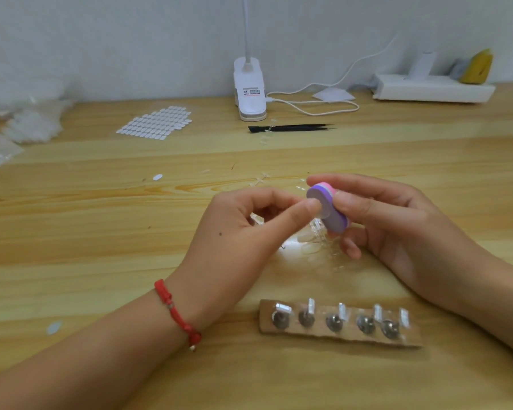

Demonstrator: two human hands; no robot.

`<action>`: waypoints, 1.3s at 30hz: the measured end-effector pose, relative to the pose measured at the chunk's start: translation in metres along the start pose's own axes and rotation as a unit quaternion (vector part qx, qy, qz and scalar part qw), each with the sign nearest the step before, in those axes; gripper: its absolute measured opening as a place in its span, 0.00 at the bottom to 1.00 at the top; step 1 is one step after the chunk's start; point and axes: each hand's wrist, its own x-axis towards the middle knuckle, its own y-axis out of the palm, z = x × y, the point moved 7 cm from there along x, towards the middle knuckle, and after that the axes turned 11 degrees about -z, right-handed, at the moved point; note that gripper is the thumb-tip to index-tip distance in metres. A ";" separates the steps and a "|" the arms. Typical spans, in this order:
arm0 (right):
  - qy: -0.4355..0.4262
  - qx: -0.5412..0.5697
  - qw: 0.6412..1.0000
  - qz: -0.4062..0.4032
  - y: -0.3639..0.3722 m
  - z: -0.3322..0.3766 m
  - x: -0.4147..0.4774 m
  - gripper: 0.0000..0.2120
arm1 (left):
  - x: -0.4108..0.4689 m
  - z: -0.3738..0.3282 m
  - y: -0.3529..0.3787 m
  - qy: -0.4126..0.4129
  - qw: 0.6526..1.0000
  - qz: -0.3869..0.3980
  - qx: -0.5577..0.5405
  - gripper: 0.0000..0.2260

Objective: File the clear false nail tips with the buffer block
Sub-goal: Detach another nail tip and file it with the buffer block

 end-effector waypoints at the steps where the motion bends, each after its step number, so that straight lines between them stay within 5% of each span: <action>1: 0.000 0.002 1.000 0.000 0.000 0.000 0.000 0.12 | 0.000 0.000 -0.001 0.000 1.000 -0.003 -0.001 0.09; 14: -0.015 0.022 1.000 0.014 0.002 0.004 -0.001 0.13 | 0.004 -0.006 -0.013 0.020 0.996 -0.081 -0.013 0.08; 20: 0.001 0.047 0.999 -0.002 -0.002 0.003 0.001 0.12 | -0.003 0.005 -0.003 -0.048 0.998 0.002 -0.044 0.09; 39: -0.025 0.014 1.000 -0.010 0.000 0.006 -0.002 0.14 | 0.002 0.007 -0.012 -0.068 0.994 -0.036 -0.083 0.08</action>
